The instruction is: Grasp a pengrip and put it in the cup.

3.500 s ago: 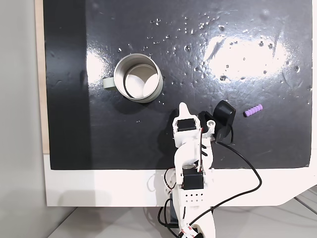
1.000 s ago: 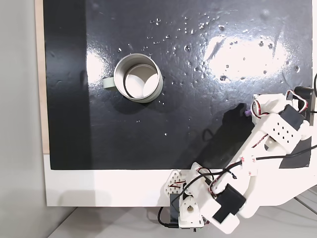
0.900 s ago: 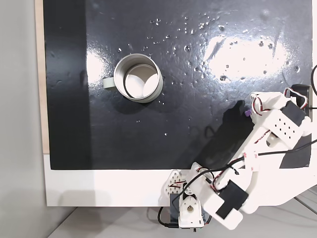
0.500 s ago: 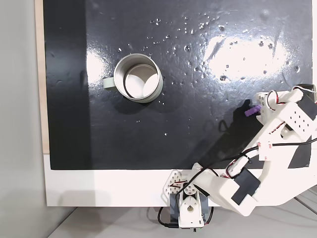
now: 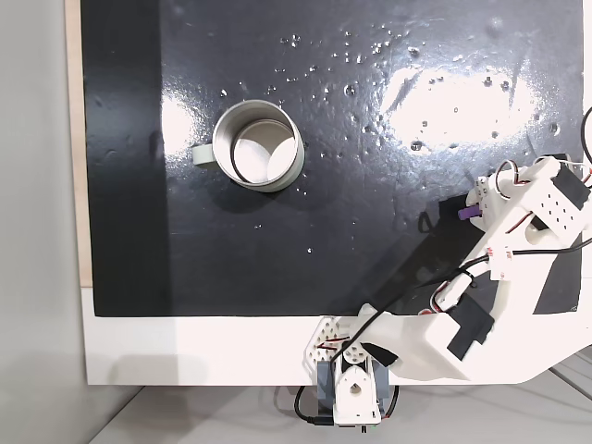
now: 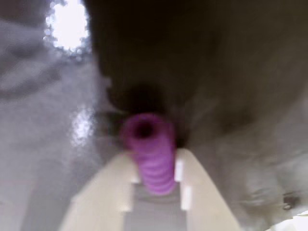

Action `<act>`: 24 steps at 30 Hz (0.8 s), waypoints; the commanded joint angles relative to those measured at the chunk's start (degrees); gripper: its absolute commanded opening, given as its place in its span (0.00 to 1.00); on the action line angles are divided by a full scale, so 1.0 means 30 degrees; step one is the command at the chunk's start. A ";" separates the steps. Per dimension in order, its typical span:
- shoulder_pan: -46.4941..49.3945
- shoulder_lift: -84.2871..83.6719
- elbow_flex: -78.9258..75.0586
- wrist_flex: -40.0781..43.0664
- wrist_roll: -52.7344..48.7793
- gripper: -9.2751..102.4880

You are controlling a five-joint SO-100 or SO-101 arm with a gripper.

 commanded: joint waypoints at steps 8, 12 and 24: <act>-0.1465 0.1436 -0.3486 0.3281 0.1582 0.08; -0.2813 0.2666 -0.5186 0.5156 0.3076 0.08; -0.8760 0.6270 -0.6943 0.7617 0.7412 0.08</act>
